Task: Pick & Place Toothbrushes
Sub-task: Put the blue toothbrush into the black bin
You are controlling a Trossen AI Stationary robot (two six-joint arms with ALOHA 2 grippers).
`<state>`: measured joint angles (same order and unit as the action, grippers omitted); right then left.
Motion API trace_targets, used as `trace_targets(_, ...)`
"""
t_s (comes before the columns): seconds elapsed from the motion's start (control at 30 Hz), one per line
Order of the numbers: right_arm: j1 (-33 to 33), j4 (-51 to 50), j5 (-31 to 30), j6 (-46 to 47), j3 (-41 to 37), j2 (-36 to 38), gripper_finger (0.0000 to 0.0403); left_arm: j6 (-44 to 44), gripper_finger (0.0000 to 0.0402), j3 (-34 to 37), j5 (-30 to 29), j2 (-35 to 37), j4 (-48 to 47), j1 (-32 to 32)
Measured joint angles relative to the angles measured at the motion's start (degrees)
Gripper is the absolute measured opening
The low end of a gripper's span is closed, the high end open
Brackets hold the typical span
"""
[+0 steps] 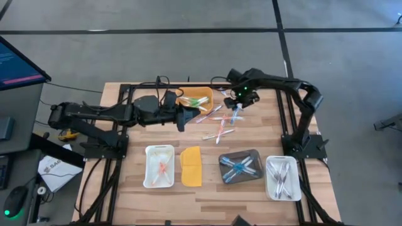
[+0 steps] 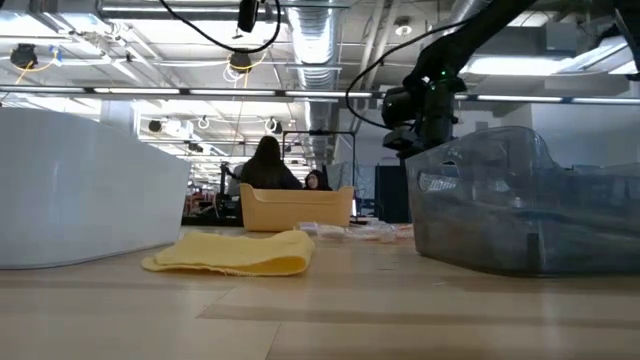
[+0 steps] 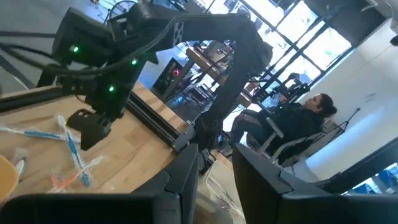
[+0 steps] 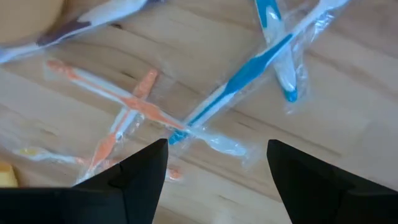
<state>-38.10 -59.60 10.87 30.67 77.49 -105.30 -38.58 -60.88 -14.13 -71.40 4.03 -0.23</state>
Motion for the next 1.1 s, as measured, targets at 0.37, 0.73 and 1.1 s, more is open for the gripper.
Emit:
trace_targets(0.37,2.09,5.86,1.92,14.52,0.0,-1.05,0.027,8.75,0.0095,0.0,10.61,2.05,-0.51,2.82)
trace_targets(0.73,2.05,4.63,-0.68,23.66,0.0,-1.05,0.027,21.68,0.0095,0.0,17.72,10.19,-6.52,2.95)
trace_targets(1.1,1.55,4.91,-2.19,29.51,0.0,-1.02,0.027,26.51,0.0095,0.02,18.57,15.65,-6.98,1.42)
